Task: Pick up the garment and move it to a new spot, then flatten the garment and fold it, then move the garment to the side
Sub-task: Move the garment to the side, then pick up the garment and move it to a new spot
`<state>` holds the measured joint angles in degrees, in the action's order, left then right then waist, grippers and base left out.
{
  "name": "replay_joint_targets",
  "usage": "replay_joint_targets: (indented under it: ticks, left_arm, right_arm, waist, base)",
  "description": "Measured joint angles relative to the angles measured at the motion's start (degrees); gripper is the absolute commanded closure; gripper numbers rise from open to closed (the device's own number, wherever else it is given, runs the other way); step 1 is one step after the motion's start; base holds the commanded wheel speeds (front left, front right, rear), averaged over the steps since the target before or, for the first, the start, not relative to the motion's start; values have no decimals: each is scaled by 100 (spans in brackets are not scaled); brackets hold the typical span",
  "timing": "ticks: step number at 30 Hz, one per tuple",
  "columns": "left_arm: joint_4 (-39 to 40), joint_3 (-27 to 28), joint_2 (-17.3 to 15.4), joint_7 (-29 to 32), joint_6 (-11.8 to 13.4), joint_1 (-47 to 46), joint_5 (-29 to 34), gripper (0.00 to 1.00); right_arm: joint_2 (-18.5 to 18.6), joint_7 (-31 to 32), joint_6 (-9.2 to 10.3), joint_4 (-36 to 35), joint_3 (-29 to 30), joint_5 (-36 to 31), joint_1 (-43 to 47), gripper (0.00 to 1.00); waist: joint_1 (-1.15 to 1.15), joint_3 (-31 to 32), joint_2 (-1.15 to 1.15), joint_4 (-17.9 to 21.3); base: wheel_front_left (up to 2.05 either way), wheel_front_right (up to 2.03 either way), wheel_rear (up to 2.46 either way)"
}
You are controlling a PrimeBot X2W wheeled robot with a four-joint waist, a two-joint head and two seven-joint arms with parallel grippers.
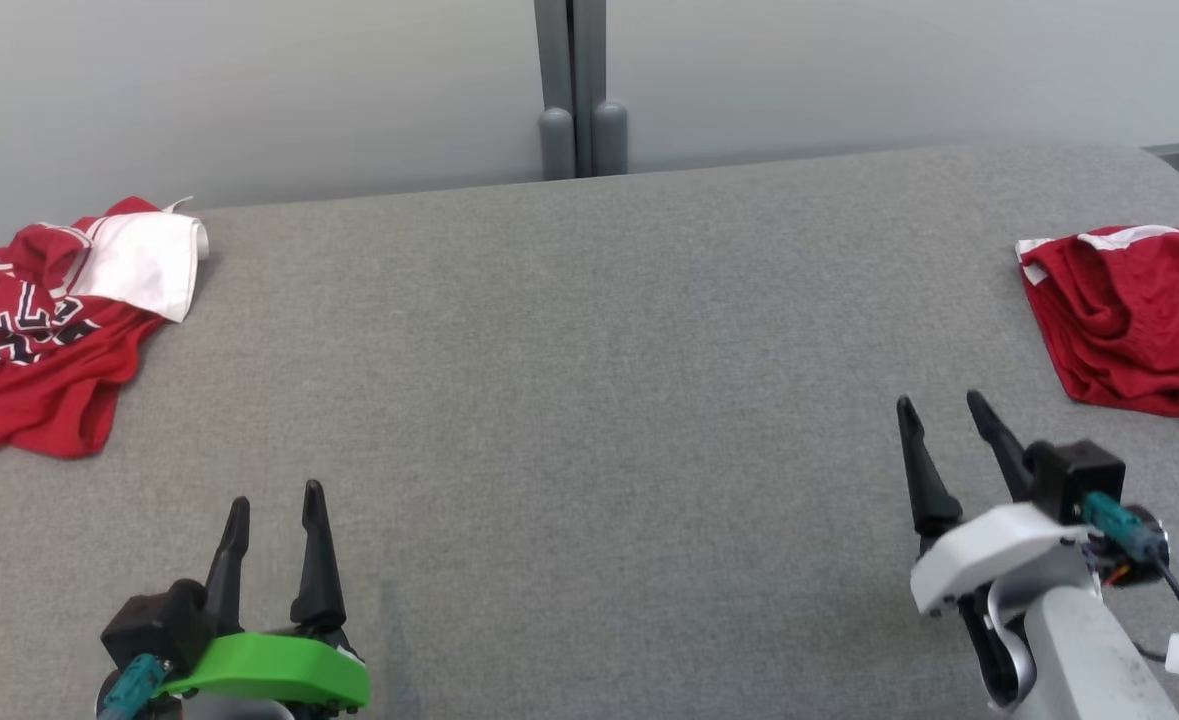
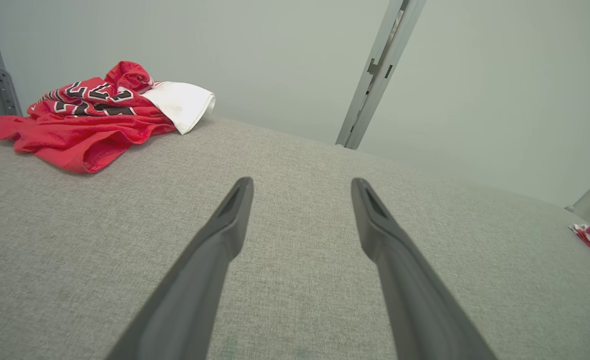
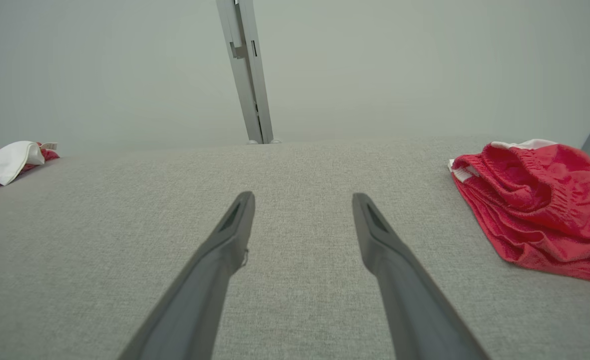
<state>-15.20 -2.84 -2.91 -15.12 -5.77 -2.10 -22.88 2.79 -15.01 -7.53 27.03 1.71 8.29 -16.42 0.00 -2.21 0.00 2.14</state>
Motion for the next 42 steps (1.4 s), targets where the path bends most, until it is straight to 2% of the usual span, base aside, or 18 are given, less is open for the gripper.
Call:
replay_joint_targets:
  ticks: [9, 20, 25, 31, 42]
  left_arm:
    - [-31, -169, 3, 0, 74, 270, -131, 0]
    - [-48, -272, 4, 0, 123, 289, -207, 0]
    - [-89, -336, 7, 0, 122, 284, -222, 0]
    - [-113, -367, 13, 0, 133, 274, -212, 0]
    - [-144, -242, 11, -1, 89, 329, -126, 0]
  right_arm:
    - [1, 0, 0, -446, -116, 199, 797, 0]
    - [0, 0, 0, -599, -233, 188, 950, 0]
    - [1, 0, 0, -628, -190, 192, 998, 0]
    - [1, 0, 0, -724, -91, 179, 1090, 0]
    - [2, 1, 0, -751, -213, 188, 1127, 0]
  waist:
    - [0, 122, 0, -107]
    - [0, 165, 0, -84]
    - [0, 187, 0, -202]
    - [0, 225, 0, -587]
    - [0, 301, 0, -1740]
  base:
    - [0, 0, 0]
    - [0, 0, 0]
    - [0, 0, 0]
    - [0, 0, 0]
    - [0, 0, 0]
